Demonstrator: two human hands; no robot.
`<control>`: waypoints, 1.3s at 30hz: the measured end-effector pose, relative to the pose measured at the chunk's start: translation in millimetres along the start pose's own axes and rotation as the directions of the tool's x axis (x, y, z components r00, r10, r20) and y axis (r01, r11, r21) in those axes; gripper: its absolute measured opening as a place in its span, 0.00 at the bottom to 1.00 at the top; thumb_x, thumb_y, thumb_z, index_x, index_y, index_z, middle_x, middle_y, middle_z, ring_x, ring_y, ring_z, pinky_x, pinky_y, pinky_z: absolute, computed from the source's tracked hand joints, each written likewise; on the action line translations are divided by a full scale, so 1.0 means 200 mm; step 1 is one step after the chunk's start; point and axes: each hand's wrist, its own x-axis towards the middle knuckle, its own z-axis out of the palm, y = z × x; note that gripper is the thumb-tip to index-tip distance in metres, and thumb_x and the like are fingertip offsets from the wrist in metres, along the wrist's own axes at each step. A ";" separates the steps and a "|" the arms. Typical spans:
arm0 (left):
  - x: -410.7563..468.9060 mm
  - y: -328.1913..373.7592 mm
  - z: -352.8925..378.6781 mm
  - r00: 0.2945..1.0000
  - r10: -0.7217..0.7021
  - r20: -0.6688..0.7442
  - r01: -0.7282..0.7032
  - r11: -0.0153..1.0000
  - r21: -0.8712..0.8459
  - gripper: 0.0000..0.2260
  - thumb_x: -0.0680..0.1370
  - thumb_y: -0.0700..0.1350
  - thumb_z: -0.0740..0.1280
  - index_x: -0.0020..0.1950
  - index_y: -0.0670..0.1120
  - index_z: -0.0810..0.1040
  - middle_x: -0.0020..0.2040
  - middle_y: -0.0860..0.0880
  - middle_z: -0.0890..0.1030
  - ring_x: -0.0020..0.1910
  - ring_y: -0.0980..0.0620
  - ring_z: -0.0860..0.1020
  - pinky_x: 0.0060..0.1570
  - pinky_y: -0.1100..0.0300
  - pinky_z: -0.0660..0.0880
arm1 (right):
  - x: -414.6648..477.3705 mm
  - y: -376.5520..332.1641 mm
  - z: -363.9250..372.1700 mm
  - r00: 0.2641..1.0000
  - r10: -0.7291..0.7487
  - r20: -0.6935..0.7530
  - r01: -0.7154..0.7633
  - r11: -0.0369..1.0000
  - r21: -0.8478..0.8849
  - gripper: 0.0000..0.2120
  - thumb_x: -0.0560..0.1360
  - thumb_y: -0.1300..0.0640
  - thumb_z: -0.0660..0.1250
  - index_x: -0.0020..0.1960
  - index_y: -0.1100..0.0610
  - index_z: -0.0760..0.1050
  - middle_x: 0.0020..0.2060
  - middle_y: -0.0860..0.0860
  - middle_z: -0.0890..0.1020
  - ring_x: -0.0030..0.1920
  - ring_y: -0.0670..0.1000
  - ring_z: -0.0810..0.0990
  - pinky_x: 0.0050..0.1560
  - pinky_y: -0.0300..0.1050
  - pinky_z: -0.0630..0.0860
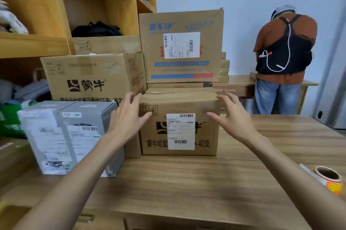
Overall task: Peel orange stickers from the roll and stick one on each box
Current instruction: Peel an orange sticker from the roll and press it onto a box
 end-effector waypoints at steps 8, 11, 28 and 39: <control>0.06 0.02 0.08 0.993 0.019 0.120 -0.035 0.990 0.139 0.26 0.82 0.59 0.62 0.76 0.47 0.64 0.73 0.41 0.66 0.61 0.40 0.77 0.51 0.46 0.77 | 0.13 0.07 0.09 0.975 0.164 0.147 -0.190 0.965 0.183 0.39 0.72 0.41 0.73 0.77 0.43 0.58 0.71 0.55 0.70 0.69 0.58 0.71 0.67 0.60 0.71; 0.03 0.04 0.11 0.995 0.013 0.102 -0.023 0.994 0.102 0.23 0.83 0.58 0.59 0.75 0.48 0.65 0.70 0.39 0.70 0.58 0.38 0.78 0.47 0.47 0.77 | 0.11 0.09 0.11 0.971 0.191 0.141 -0.224 0.933 0.280 0.37 0.74 0.45 0.72 0.77 0.42 0.58 0.67 0.53 0.74 0.67 0.57 0.72 0.64 0.59 0.74; -0.28 0.37 0.11 0.999 -0.022 -0.039 0.000 0.873 -0.487 0.21 0.80 0.48 0.70 0.73 0.51 0.73 0.69 0.44 0.69 0.65 0.40 0.73 0.64 0.47 0.71 | -0.28 0.26 -0.29 0.991 0.124 -0.057 -0.118 0.988 0.101 0.28 0.75 0.45 0.70 0.72 0.44 0.65 0.60 0.52 0.80 0.57 0.56 0.77 0.57 0.57 0.75; -0.34 0.41 0.11 0.998 -0.008 -0.062 -0.025 0.859 -0.511 0.22 0.80 0.47 0.70 0.73 0.53 0.72 0.70 0.44 0.67 0.67 0.41 0.71 0.65 0.46 0.71 | -0.35 0.30 -0.33 0.993 0.088 -0.073 -0.082 0.993 0.081 0.28 0.76 0.43 0.69 0.73 0.40 0.63 0.55 0.55 0.80 0.51 0.57 0.78 0.55 0.60 0.76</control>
